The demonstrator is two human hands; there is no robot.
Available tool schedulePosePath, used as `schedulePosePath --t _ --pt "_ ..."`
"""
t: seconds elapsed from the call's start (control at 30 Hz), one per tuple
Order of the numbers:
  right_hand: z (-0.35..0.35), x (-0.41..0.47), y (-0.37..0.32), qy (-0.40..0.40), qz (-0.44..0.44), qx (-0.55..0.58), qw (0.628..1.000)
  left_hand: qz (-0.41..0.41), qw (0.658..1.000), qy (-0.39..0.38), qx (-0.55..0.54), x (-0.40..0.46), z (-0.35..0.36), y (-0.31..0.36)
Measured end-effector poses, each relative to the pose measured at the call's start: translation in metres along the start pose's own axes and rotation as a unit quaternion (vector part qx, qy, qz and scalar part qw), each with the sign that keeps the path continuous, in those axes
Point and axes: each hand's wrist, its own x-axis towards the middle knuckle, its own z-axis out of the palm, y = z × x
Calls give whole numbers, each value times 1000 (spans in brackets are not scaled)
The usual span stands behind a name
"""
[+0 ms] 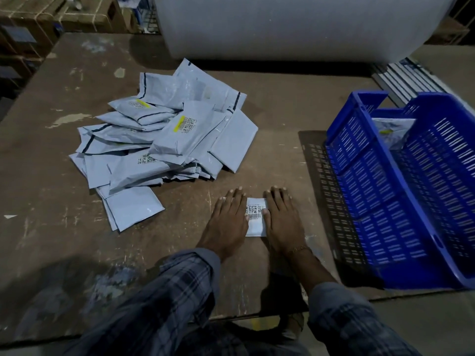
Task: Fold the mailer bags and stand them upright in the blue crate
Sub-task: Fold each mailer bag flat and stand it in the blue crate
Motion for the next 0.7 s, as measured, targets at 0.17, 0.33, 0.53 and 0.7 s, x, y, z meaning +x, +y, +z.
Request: schedulePosePath --t 0.17,0.33,0.53,0.7 --pt "6 0 2 25 -15 -11 1000 6 1000 3 4 1 1 -1" --pt "10 7 2 18 -9 -36 999 11 1000 11 16 3 0 1" --pt "12 13 2 4 -4 -64 998 15 999 5 35 4 0 5" --pt "10 6 -3 3 -16 -53 998 10 999 18 33 9 1 3"
